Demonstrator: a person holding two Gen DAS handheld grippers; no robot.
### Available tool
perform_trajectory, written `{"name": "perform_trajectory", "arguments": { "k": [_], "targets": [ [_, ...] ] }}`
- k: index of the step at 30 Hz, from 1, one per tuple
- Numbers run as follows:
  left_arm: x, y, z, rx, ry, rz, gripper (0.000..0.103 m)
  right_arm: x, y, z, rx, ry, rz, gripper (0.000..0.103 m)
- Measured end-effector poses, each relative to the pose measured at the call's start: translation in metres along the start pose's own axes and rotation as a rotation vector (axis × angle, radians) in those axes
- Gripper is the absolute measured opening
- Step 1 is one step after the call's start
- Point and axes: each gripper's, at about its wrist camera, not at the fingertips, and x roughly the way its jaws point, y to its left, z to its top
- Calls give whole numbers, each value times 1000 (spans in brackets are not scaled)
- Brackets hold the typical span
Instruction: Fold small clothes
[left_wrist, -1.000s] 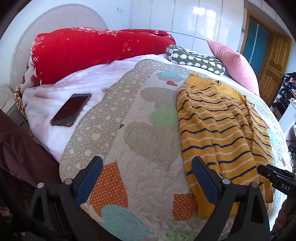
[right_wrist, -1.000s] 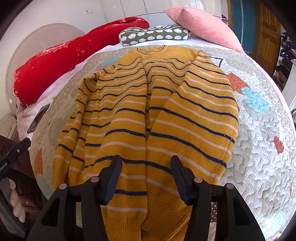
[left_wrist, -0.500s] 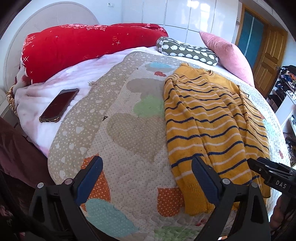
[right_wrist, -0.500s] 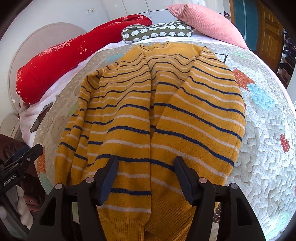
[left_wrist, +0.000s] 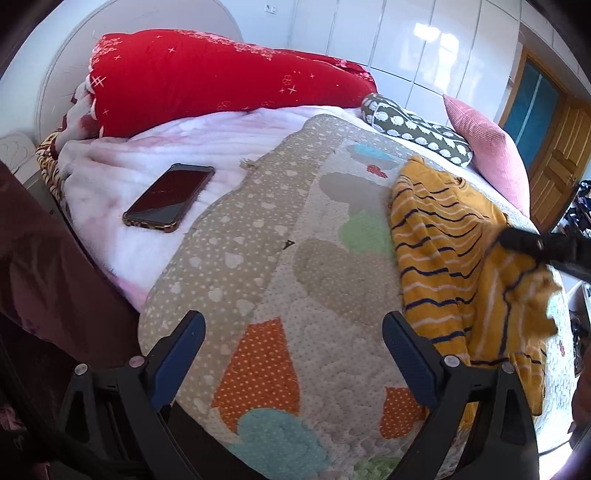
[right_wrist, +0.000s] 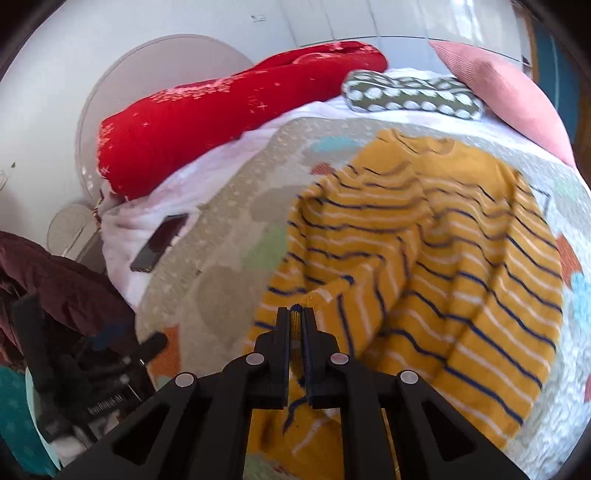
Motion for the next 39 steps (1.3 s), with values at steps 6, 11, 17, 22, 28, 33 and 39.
{"name": "perform_trajectory", "arguments": {
  "k": [6, 11, 17, 22, 28, 33, 39],
  "targets": [
    [-10, 38, 2, -65, -9, 69, 96, 84, 101, 78, -149, 49, 135, 6],
    [-15, 54, 2, -105, -16, 103, 96, 150, 166, 89, -276, 112, 162, 8],
    [-17, 43, 3, -82, -18, 70, 96, 131, 132, 74, -206, 104, 180, 28],
    [-21, 14, 0, -35, -19, 15, 96, 45, 22, 39, -153, 5, -30, 33],
    [-18, -40, -5, 41, 23, -62, 96, -34, -89, -22, -60, 4, -333, 33],
    [-23, -80, -13, 123, 41, -71, 96, -38, -101, -63, -16, 20, -265, 57],
    [-28, -99, -16, 154, 48, -29, 96, 0, -96, -95, 2, 75, -328, 43]
  ]
}}
